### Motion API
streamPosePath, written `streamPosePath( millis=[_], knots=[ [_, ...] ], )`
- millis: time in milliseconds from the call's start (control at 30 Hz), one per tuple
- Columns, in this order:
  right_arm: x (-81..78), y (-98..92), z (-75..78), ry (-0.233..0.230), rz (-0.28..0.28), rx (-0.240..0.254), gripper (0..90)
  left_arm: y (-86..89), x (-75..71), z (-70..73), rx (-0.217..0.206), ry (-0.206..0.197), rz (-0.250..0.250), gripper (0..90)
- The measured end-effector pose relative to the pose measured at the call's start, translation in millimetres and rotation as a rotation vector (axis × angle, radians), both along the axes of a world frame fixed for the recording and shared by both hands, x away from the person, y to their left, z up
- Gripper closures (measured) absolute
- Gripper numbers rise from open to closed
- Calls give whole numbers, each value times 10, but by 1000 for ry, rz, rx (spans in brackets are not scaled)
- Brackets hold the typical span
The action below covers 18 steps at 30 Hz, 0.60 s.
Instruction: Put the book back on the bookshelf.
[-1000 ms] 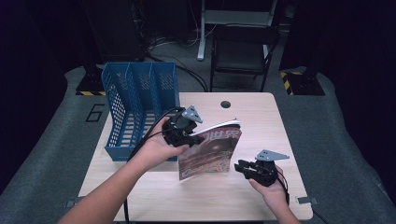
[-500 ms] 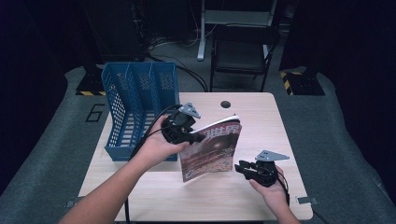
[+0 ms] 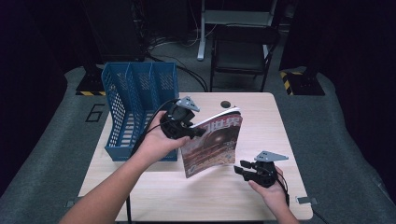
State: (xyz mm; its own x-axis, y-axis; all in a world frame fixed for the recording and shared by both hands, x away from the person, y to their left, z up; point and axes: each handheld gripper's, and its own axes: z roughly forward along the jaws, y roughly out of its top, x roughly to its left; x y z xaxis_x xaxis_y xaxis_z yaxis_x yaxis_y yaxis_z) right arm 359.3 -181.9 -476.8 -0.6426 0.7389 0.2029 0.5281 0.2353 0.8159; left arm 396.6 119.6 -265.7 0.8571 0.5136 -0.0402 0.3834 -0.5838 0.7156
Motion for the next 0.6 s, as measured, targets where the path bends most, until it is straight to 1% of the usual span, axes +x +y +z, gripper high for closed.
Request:
streamPosePath(
  millis=[67,100,133,167,267,367,400,433,533,567,600],
  knots=[
    [4,-2,-5,-4,3,0,577,12,2,47,-7,-2,14,844],
    [-2,5,-5,4,-1,8,577,20,8,71,-7,-3,18,844],
    [-4,8,-6,7,-7,6,576,32,14,97,-8,-6,20,844],
    [1,4,-9,2,-1,0,575,44,20,123,-8,-11,25,844],
    [1,5,-10,0,-3,0,570,89,41,193,-17,-18,38,844],
    [-4,5,-11,4,-7,-1,563,141,62,252,-29,-17,59,843],
    [-9,6,-11,12,-14,2,563,162,74,273,-31,-21,61,844],
    [-5,1,-12,8,-1,1,563,179,78,294,-36,-19,69,844],
    [-6,-2,-14,12,4,0,561,243,104,368,-39,-26,83,843],
    [-3,1,-22,3,-6,-6,561,256,107,384,-36,-29,88,844],
    [-3,7,-24,6,-8,-2,560,273,115,402,-38,-26,90,844]
  ],
)
